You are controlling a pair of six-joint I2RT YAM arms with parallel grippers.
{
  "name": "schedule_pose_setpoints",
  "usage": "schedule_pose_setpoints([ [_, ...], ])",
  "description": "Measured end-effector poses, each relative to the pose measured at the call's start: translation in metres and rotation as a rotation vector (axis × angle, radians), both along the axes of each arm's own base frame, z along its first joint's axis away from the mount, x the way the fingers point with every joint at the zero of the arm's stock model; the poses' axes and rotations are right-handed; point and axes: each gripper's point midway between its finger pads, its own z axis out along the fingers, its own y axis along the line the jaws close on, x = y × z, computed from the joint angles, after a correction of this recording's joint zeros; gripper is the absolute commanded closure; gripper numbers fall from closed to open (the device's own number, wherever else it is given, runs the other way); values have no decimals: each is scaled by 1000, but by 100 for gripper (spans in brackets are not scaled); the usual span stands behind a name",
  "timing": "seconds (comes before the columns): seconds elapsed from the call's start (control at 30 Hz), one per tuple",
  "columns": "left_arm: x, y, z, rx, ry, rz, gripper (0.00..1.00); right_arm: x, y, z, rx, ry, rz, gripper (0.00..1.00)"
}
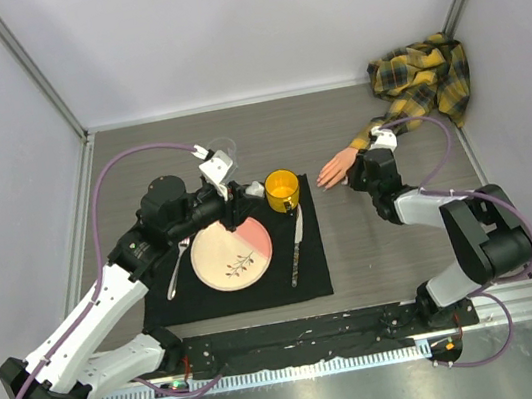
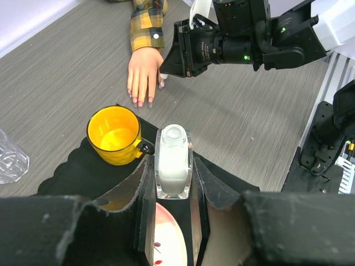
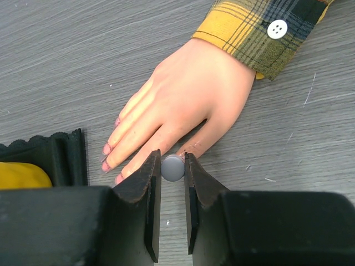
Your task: Paint the nails
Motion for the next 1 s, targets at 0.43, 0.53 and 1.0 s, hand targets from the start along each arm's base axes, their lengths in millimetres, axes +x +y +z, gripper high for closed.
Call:
schedule_pose_setpoints([
  [0.43,-1,0,0,-1,1,-4,100,1,-1,14,-3,-27,0,99],
  [0.53,-1,0,0,-1,1,-5,100,-1,-2,12,-7,-17,-2,99],
  [1.0,-1,-1,0,-1,1,-7,100,-1,-3,-2,-19,17,-9,99],
])
